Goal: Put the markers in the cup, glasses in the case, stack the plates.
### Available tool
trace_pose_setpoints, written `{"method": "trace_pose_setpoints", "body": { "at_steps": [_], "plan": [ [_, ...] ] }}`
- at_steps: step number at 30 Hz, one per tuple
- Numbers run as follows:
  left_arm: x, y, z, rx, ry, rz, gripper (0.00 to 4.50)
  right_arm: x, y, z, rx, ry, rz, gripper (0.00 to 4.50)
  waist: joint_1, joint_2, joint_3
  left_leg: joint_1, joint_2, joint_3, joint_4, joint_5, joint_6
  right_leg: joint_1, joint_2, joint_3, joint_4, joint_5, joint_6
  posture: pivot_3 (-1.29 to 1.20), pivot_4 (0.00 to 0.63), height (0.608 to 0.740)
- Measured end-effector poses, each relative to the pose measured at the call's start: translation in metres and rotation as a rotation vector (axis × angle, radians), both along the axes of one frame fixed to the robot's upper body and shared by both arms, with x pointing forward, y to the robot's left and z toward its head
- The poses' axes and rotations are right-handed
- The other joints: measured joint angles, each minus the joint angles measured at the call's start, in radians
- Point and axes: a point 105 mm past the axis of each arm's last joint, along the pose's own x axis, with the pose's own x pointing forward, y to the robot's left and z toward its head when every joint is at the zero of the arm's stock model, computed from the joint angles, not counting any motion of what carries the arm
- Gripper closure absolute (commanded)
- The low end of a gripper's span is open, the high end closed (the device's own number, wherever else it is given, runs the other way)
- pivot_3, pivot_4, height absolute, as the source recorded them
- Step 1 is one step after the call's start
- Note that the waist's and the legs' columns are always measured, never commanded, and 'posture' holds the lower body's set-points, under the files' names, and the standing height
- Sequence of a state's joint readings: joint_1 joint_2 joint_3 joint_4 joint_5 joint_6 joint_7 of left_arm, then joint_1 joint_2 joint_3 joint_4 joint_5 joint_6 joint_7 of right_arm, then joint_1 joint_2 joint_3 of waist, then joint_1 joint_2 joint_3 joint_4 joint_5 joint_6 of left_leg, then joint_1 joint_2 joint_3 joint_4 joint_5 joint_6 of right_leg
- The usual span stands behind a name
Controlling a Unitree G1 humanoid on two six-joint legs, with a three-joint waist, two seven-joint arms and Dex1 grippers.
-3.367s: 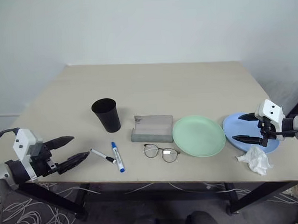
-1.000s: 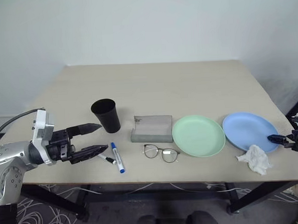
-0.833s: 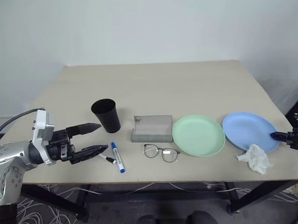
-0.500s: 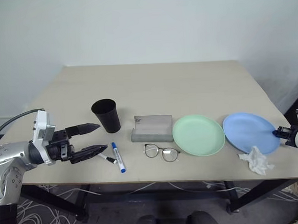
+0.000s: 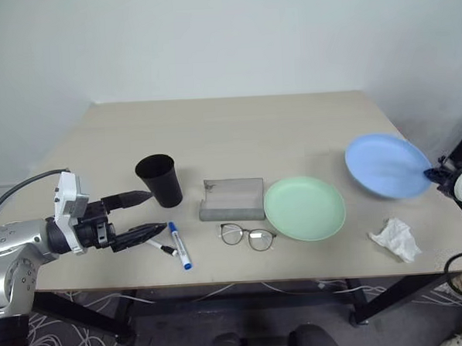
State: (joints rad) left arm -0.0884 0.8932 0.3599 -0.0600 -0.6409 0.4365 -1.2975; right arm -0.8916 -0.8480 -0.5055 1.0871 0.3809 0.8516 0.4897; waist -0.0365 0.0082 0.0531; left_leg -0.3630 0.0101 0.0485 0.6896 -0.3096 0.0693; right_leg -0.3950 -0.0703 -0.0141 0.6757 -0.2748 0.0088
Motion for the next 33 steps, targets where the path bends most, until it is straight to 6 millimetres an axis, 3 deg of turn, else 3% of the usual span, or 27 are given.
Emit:
{"method": "trace_pose_setpoints", "body": {
  "at_steps": [3,11,15,22,33],
  "plan": [
    [0.000,0.000,0.000,0.000,-0.002,0.003,0.00,0.006,0.017,0.002,-0.046,0.009,0.090,4.47,0.000,0.000,0.000,-0.001,0.000,0.000,-0.001,0.000,0.000,-0.001,0.000,0.000,0.000,0.000,0.000,0.00,0.000,0.737],
    [0.001,0.001,0.000,0.003,-0.007,0.011,0.00,0.011,0.097,0.023,-0.133,-0.020,0.444,4.47,0.002,0.001,-0.001,-0.016,0.000,-0.001,-0.001,0.001,0.000,-0.017,-0.001,-0.001,0.001,0.003,0.000,0.00,0.000,0.737],
    [0.000,0.002,-0.003,0.006,0.000,0.018,0.00,-0.001,0.118,0.013,-0.199,0.032,0.542,4.47,0.014,0.000,-0.001,-0.016,0.000,-0.001,0.000,0.001,0.001,-0.016,-0.001,-0.001,-0.001,0.003,0.000,0.00,0.000,0.737],
    [-0.002,0.003,-0.008,0.009,0.016,0.033,0.00,-0.022,0.136,-0.032,-0.234,0.166,0.631,4.47,0.016,0.000,-0.001,-0.016,-0.001,-0.001,0.001,0.001,0.001,-0.016,-0.002,-0.002,0.000,0.004,0.000,0.00,0.000,0.737],
    [-0.001,0.004,-0.009,0.012,0.010,0.043,0.00,-0.010,0.152,-0.035,-0.214,0.133,0.613,4.47,0.015,0.000,-0.001,-0.015,0.000,0.000,0.002,0.003,0.001,-0.015,-0.001,-0.001,0.000,0.007,-0.001,0.00,0.000,0.737]
  ]
}}
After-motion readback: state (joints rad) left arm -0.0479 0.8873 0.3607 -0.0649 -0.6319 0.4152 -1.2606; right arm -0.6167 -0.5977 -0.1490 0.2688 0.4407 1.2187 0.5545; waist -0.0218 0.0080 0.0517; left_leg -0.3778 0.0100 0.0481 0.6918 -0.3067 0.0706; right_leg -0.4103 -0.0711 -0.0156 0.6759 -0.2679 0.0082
